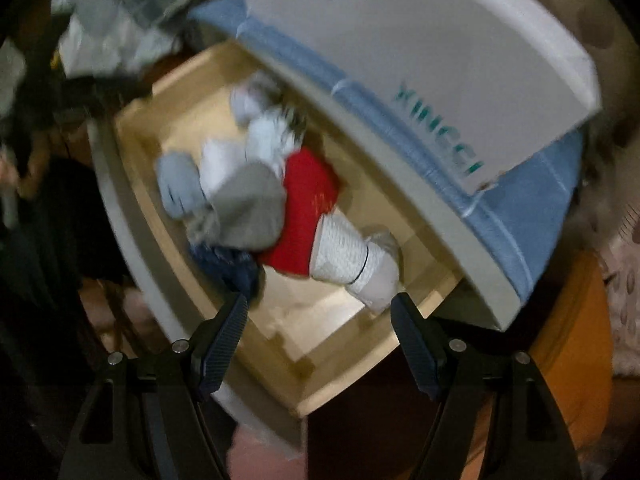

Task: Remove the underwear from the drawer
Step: 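Move the right gripper back over the open drawer, then grasp the white hexagon-print sock with the right gripper and lift it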

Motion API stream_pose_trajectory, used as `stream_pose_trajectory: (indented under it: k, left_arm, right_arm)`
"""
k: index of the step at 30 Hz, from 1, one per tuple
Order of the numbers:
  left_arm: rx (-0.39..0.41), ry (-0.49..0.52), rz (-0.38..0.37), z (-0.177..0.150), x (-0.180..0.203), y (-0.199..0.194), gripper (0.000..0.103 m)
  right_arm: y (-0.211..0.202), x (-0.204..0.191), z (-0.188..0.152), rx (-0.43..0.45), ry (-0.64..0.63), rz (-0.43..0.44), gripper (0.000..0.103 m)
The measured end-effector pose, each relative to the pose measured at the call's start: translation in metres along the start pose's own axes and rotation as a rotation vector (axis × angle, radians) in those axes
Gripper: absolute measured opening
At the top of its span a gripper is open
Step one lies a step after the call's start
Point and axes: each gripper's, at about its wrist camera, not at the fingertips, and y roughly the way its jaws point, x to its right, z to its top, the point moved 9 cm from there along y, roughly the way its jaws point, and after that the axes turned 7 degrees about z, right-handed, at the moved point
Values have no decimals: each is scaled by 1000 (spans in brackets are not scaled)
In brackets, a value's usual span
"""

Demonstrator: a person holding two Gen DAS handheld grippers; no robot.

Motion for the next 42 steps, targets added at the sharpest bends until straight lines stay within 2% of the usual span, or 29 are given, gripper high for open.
stream_pose_trajectory:
  k: [14, 23, 30, 34, 38, 42]
  left_arm:
    - [-28, -46, -16, 0, -7, 5, 56]
    - [-39, -49, -14, 0, -9, 7, 56]
    - [-41, -46, -10, 0, -8, 8, 56]
    - [-40, -45, -10, 0, -9, 7, 56]
    - [-34, -43, -13, 0, -8, 6, 56]
    - [-30, -47, -16, 0, -9, 6, 56]
  right_arm:
    - [99, 4, -15, -219, -426, -161, 71]
    - [131, 9, -11, -236, -532, -170, 71]
    - [140, 10, -17, -214, -467, -112, 70]
    - [137, 15, -18, -202, -373, -97, 63]
    - [134, 18, -18, -194, -280, -82, 61]
    - [127, 10, -29, -194, -144, 23, 60]
